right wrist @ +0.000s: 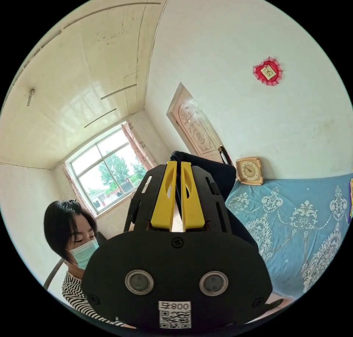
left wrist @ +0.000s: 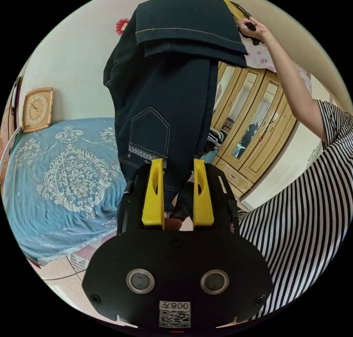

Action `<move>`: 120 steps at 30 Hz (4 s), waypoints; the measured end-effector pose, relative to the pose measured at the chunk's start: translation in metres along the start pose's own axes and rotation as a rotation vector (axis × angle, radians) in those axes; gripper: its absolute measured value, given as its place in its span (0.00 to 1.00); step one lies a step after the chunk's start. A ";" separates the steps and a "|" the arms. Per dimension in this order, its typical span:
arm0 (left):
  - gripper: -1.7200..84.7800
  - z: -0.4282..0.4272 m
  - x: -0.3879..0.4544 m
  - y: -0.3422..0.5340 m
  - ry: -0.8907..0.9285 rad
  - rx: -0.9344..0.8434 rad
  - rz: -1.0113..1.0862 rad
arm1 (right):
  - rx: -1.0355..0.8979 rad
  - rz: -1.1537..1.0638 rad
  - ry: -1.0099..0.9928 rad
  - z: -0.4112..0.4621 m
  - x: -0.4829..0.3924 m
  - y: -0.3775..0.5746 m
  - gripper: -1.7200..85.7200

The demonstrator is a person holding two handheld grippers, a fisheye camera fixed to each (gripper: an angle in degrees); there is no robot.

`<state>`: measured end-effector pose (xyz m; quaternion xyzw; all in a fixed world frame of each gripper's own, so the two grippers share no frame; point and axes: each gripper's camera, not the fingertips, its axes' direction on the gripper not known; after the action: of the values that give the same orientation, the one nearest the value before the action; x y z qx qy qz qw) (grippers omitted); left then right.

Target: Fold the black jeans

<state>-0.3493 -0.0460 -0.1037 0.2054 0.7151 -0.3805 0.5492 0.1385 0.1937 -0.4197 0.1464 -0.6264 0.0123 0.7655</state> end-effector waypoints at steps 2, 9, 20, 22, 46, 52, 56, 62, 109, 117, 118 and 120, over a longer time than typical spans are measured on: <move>0.16 0.009 0.007 -0.009 0.008 -0.035 -0.027 | 0.007 -0.001 -0.018 0.002 0.009 -0.001 0.03; 0.06 0.013 0.013 -0.054 -0.132 -0.032 -0.092 | -0.013 -0.002 -0.034 0.016 0.049 -0.015 0.03; 0.04 -0.116 -0.037 -0.155 -0.509 0.208 -0.125 | 0.078 0.023 -0.010 -0.016 0.155 -0.052 0.03; 0.04 -0.131 -0.039 -0.185 -0.575 0.230 -0.064 | 0.119 0.020 -0.008 -0.032 0.181 -0.056 0.03; 0.12 0.150 -0.379 -0.250 -0.037 -0.329 -0.553 | -0.489 0.535 0.556 0.092 0.594 0.033 0.05; 0.16 0.204 -0.410 -0.274 0.002 -0.331 -0.511 | -0.794 0.155 0.628 0.227 0.632 -0.016 0.10; 0.17 0.236 -0.439 -0.307 -0.132 -0.364 -0.412 | -0.934 0.032 0.668 0.274 0.655 -0.023 0.12; 0.13 0.299 -0.496 -0.309 -0.237 -0.561 -0.372 | -1.081 -0.043 0.708 0.302 0.687 -0.017 0.11; 0.15 0.462 -0.588 -0.258 0.003 -0.604 0.015 | 0.195 0.850 0.612 -0.346 0.730 -0.092 0.08; 0.16 0.497 -0.637 -0.194 -0.130 -0.817 0.135 | -0.108 0.863 0.671 -0.299 0.869 -0.192 0.11; 0.16 0.501 -0.638 -0.191 -0.138 -0.829 0.153 | -0.117 0.890 0.700 -0.298 0.888 -0.201 0.11; 0.16 0.513 -0.639 -0.182 -0.152 -0.858 0.227 | -0.117 0.933 0.736 -0.298 0.911 -0.211 0.11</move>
<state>0.0434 -0.4753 0.5011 0.0079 0.7386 -0.0010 0.6741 0.6617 -0.0865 0.3624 -0.2003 -0.3178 0.3627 0.8528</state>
